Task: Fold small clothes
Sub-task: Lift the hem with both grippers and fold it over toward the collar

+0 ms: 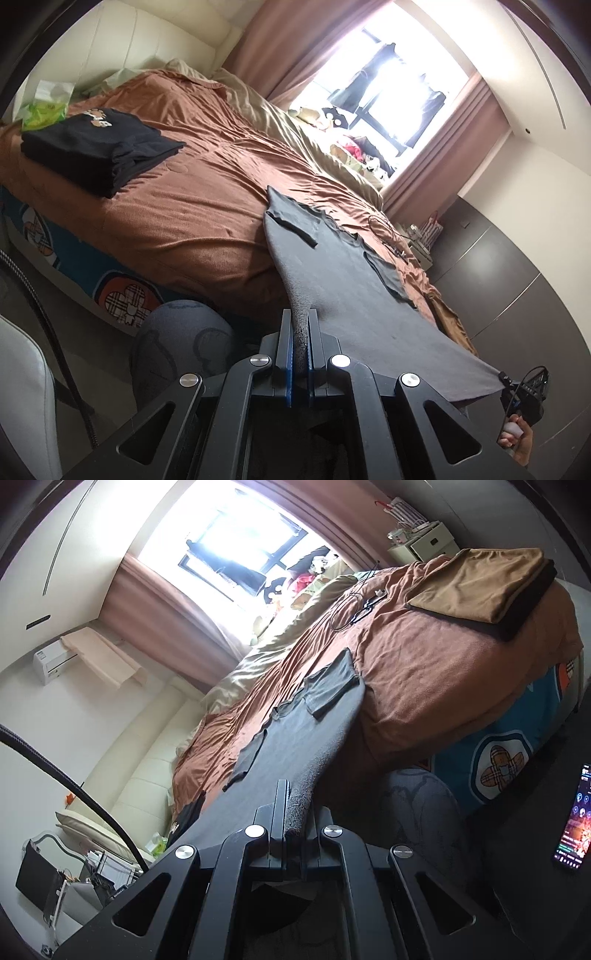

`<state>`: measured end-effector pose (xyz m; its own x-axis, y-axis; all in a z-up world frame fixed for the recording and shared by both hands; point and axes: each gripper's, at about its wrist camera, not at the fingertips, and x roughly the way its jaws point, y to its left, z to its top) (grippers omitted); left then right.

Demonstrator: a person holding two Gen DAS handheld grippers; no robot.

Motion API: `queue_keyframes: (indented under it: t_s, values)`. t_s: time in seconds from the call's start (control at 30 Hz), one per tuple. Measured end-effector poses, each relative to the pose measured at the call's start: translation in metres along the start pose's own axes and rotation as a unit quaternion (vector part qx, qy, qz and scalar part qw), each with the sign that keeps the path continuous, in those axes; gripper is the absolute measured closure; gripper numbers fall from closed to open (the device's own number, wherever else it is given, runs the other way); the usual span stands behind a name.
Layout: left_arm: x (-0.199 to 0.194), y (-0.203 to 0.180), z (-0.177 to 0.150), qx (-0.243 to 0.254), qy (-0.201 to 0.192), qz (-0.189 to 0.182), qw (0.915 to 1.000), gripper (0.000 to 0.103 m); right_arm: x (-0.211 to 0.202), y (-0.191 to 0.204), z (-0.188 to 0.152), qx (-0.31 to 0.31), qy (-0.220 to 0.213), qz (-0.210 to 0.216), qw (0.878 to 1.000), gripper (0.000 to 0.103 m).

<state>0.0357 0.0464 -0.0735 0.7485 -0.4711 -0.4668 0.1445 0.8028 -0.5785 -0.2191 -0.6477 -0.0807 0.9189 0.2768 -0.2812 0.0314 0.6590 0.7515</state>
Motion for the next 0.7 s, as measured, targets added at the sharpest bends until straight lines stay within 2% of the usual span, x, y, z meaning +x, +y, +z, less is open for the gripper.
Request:
queue_keyframes:
  t_s: [0.17, 0.37, 0.57, 0.7]
  values:
    - [-0.002, 0.000, -0.006, -0.001, 0.006, -0.007, 1.0000, 0.098, 0.000, -0.005, 0.000, -0.002, 0.000, 0.000, 1.000, 0.102]
    - [0.014, 0.003, 0.008, -0.005, 0.004, 0.001, 1.0000, 0.098, 0.022, -0.007, 0.015, -0.008, 0.004, -0.010, 1.000, 0.102]
    - [0.048, -0.004, 0.039, 0.002, 0.006, 0.003, 1.0000, 0.098, 0.055, -0.003, 0.043, -0.017, 0.009, -0.009, 1.000, 0.102]
    - [0.076, -0.014, 0.076, 0.006, 0.004, 0.004, 1.0000, 0.098, 0.084, 0.001, 0.072, -0.016, 0.009, -0.015, 1.000, 0.102]
